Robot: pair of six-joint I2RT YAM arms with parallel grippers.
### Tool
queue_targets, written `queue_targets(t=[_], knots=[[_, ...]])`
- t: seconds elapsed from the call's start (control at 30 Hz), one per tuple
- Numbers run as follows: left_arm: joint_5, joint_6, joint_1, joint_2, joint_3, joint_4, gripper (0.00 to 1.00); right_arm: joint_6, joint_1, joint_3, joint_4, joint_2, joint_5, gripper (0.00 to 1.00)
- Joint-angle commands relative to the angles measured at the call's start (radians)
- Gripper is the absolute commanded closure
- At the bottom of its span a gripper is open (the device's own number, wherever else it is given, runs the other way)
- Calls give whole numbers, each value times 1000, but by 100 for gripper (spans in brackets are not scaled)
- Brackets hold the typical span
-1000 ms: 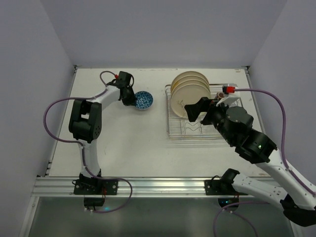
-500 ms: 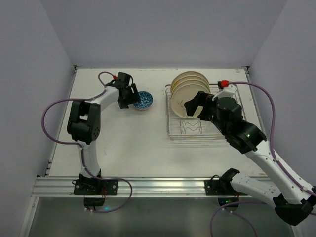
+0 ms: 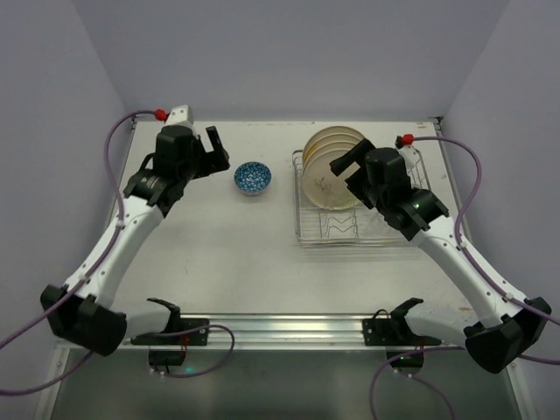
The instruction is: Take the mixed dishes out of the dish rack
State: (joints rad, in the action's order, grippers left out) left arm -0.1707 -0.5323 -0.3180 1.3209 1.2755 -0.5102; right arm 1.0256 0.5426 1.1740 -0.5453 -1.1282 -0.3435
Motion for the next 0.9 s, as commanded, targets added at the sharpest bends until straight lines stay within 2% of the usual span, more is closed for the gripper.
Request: queue_targets(t=[0.0,0.13,0.33,0.47,0.63,0.77,0.87], knots=[[-85,100,-30,-161,-54,-94,0,331,-13,65,-82,-31,-144,1],[-32,185,-35,-299,-116,-132,0,513,-20,84,-142,-73,-210,6],[-13,198,-52,-469,-341,-50,0,593,-81,180,-169,-212,-154,11],[-75,181,-53,-515,-462,-21,0,608,-122,246,-174,-287,-121,12],[-59,178,-55,-574,-493,9,0,613,-171,335,-185,-378,-54,13],[-61,178,-82,-560,-496,9,0,606,-173,419,-250,-473,-29,14],[-69,176,-87,-546,-495,4,0,654,-173,414,-263,-490,-5,14]])
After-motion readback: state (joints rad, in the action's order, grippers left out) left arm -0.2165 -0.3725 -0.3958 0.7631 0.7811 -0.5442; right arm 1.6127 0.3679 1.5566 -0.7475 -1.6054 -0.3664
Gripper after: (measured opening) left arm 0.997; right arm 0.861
